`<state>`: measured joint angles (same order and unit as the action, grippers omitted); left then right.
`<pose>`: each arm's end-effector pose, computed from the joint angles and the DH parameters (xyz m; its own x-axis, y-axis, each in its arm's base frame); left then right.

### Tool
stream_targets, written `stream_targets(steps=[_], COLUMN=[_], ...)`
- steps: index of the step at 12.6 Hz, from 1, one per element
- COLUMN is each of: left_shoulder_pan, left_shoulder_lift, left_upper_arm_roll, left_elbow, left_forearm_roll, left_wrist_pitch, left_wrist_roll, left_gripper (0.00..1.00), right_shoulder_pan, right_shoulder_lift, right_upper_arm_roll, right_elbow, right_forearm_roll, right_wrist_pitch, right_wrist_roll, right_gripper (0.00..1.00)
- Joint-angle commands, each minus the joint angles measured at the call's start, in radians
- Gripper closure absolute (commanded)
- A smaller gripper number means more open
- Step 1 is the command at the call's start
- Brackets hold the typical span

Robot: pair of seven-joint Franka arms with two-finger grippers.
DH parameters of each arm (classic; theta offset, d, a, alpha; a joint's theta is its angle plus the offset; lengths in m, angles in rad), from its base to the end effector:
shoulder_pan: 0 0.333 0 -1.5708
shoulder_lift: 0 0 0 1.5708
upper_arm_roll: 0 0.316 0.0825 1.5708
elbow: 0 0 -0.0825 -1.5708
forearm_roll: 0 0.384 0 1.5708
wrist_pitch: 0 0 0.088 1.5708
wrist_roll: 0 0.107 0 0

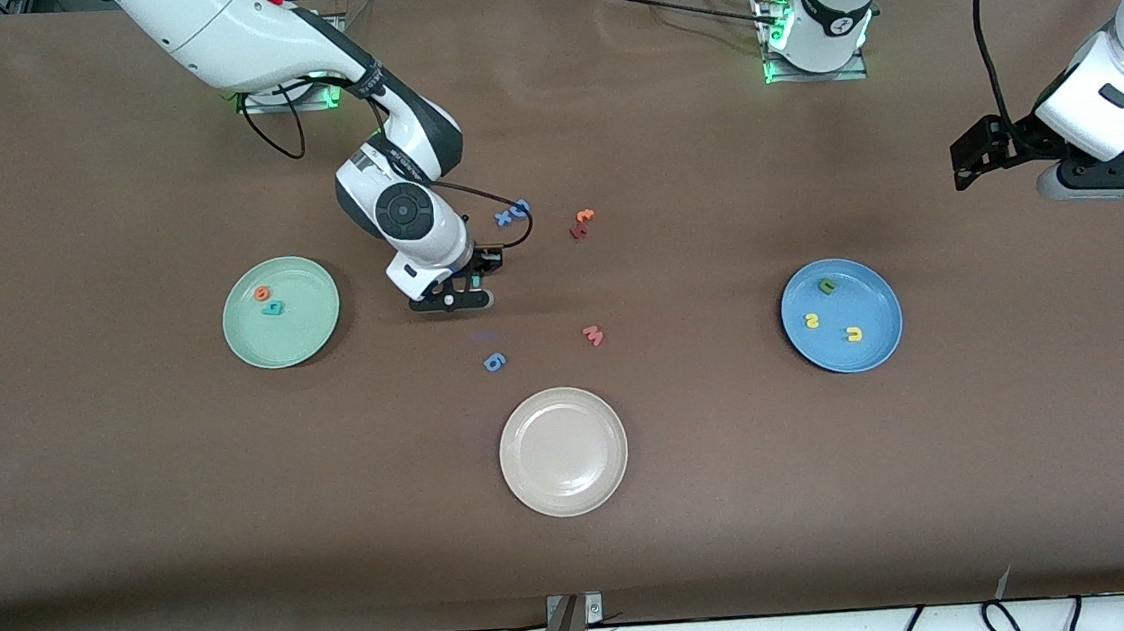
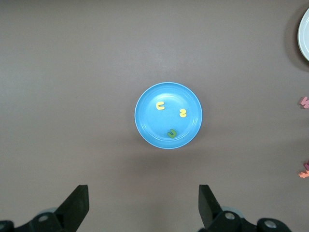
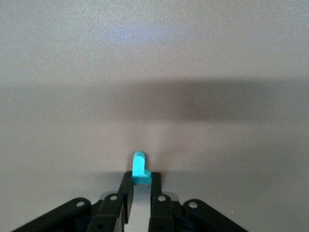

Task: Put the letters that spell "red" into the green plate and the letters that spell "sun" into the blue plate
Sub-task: 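Close the right gripper on the teal letter and lift it, then carry the teal letter over the green plate and open the right gripper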

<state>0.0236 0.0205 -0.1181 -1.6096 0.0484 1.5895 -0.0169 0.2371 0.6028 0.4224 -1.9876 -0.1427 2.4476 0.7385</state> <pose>0.5588 -0.0472 0.5965 0.9961 -0.0784 -0.0397 -0.0803 -0.9957 -0.0466 0.4750 0.3649 0.1737 0.9871 -0.0161 -0.1594 -0.0262 -0.9978 -0.0614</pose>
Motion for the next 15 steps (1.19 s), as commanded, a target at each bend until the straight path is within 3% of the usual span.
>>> stream_targets(steps=[1, 7, 12, 15], left_shoulder_pan=[0.003, 0.001, -0.002, -0.002], left_shoulder_lift=[0.009, 0.009, 0.009, 0.009], left_upper_arm_roll=[0.002, 0.002, 0.0, 0.0], left_elbow=[0.02, 0.02, 0.022, 0.022], left_forearm_roll=[-0.018, -0.019, -0.021, -0.022], left_wrist_pitch=[-0.002, -0.002, -0.002, -0.002], left_wrist_roll=[0.011, 0.012, 0.011, 0.012], left_gripper=[0.0, 0.0, 0.0, 0.0], right_shoulder_pan=[-0.005, -0.094, -0.117, -0.119], right_shoulder_lift=[-0.032, -0.147, -0.186, -0.186], right_upper_arm_roll=[-0.025, -0.096, -0.266, -0.332], right_elbow=[-0.014, 0.009, -0.016, -0.051], right_forearm_roll=[-0.014, -0.005, -0.005, -0.003], right_wrist_pitch=[-0.008, -0.244, -0.326, -0.325], right_wrist_roll=[0.004, -0.16, -0.385, -0.468], right_gripper=[0.92, 0.95, 0.95, 0.95])
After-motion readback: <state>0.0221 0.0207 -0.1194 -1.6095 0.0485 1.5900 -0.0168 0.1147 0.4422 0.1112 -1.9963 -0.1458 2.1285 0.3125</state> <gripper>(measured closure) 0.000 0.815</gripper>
